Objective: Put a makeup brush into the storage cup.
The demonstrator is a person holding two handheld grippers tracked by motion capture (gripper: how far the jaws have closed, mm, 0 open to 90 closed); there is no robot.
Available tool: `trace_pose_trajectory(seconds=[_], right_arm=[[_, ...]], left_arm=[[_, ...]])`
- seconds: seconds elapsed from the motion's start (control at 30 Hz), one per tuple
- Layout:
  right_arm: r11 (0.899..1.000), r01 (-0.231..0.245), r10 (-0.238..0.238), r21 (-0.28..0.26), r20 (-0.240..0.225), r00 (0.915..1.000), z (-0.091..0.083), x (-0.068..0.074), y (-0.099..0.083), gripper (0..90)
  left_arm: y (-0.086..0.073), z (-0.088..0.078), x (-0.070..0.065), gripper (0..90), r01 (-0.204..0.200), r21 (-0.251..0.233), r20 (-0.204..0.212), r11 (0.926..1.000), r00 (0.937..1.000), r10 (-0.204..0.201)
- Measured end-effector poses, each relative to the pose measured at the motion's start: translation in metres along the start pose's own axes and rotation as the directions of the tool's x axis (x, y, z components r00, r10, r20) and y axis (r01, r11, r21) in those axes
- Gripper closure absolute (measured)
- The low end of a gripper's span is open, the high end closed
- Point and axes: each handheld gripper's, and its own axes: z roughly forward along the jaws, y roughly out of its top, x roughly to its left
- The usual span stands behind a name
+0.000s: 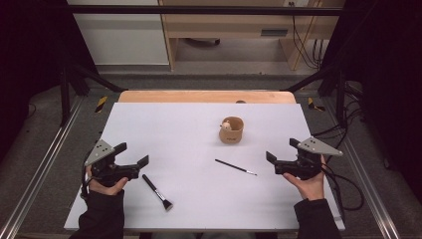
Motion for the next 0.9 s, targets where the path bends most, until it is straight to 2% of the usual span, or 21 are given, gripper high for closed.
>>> trace_pose_trajectory(seconds=[0.43, 0.9], right_arm=[[1.000, 0.011, -0.011, 0.005, 0.003, 0.9999, -0.001, 0.002, 0.000, 3.6], [0.999, 0.028, -0.027, 0.018, -0.009, 0.9996, 0.002, 0.008, 0.000, 3.6]], left_arm=[[-0.007, -0.001, 0.000, 4.2, 0.012, 0.017, -0.020, 0.9998, 0.9997, -0.012], [-0.019, 0.001, -0.004, 4.4, 0.025, 0.059, -0.039, 0.9980, 0.9990, -0.022]])
